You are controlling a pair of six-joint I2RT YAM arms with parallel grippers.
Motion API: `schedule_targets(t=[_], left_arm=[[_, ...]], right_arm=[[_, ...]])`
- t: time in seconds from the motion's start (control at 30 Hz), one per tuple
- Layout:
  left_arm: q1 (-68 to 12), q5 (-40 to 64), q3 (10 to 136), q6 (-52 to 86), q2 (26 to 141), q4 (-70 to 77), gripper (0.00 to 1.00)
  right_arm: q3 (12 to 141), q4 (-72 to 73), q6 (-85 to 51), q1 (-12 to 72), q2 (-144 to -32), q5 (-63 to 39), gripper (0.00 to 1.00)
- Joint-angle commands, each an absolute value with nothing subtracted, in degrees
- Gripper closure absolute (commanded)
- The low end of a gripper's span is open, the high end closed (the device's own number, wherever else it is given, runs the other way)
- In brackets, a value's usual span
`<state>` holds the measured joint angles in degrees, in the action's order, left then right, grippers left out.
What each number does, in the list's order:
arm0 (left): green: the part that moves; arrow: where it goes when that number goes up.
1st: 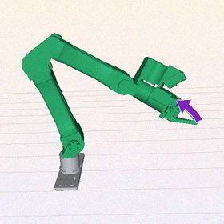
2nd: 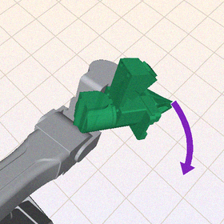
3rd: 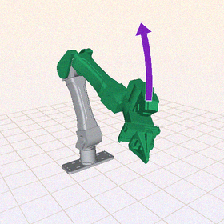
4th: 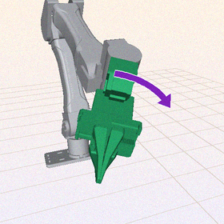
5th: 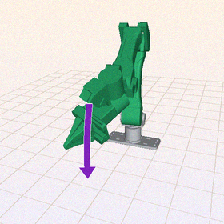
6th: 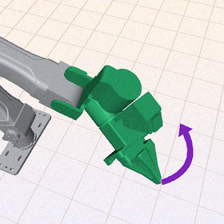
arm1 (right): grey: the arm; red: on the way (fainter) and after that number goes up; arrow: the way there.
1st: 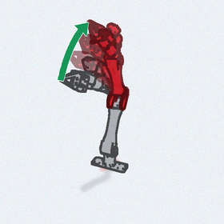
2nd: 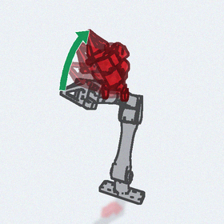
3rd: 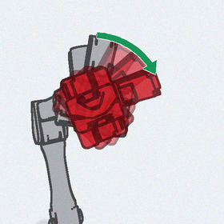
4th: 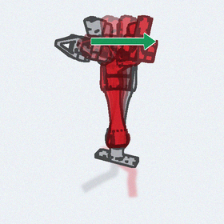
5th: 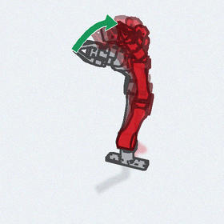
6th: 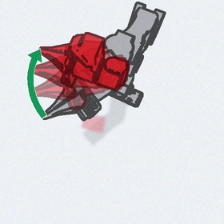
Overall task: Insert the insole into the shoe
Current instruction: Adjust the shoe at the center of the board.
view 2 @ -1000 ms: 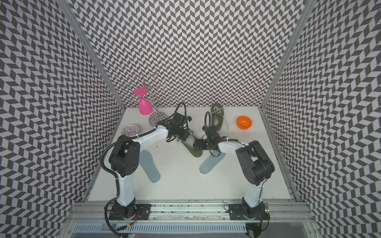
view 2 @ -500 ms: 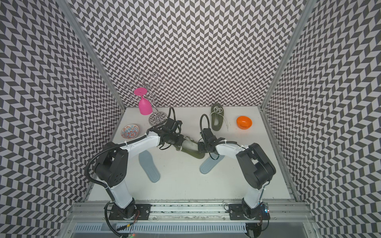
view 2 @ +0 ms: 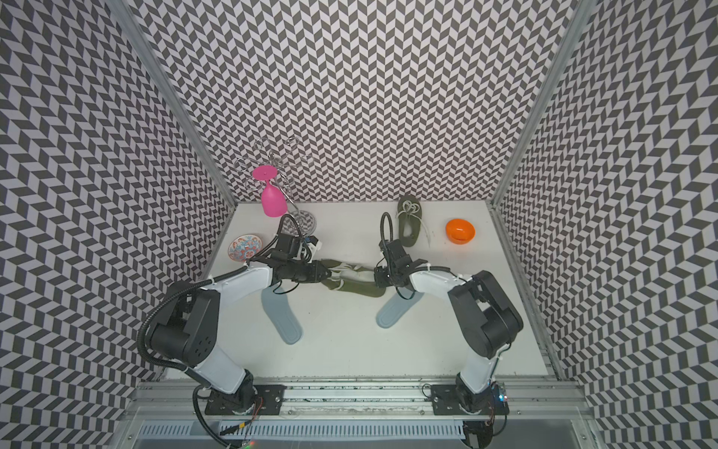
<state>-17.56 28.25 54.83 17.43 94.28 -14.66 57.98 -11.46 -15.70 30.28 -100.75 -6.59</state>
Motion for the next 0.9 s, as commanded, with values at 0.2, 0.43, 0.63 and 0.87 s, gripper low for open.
schedule_targets(t=[0.2,0.43,0.63,0.87], left_arm=[[-20.1,21.1,60.0,16.3,94.4,-17.4,0.74],[-22.0,14.4,61.4,17.7,93.5,-19.1,0.55],[-22.0,14.2,62.8,16.7,92.5,-21.1,0.46],[-22.0,15.1,64.8,16.7,88.9,-24.3,0.35]], right_arm=[[60.9,-11.4,-12.8,30.0,-101.0,-11.7,0.64],[64.4,-11.3,-14.9,31.7,-101.5,-16.1,0.59],[66.2,-13.8,-13.5,31.7,-100.4,-17.1,0.52],[66.9,-16.1,-11.3,31.6,-98.0,-18.3,0.45]])
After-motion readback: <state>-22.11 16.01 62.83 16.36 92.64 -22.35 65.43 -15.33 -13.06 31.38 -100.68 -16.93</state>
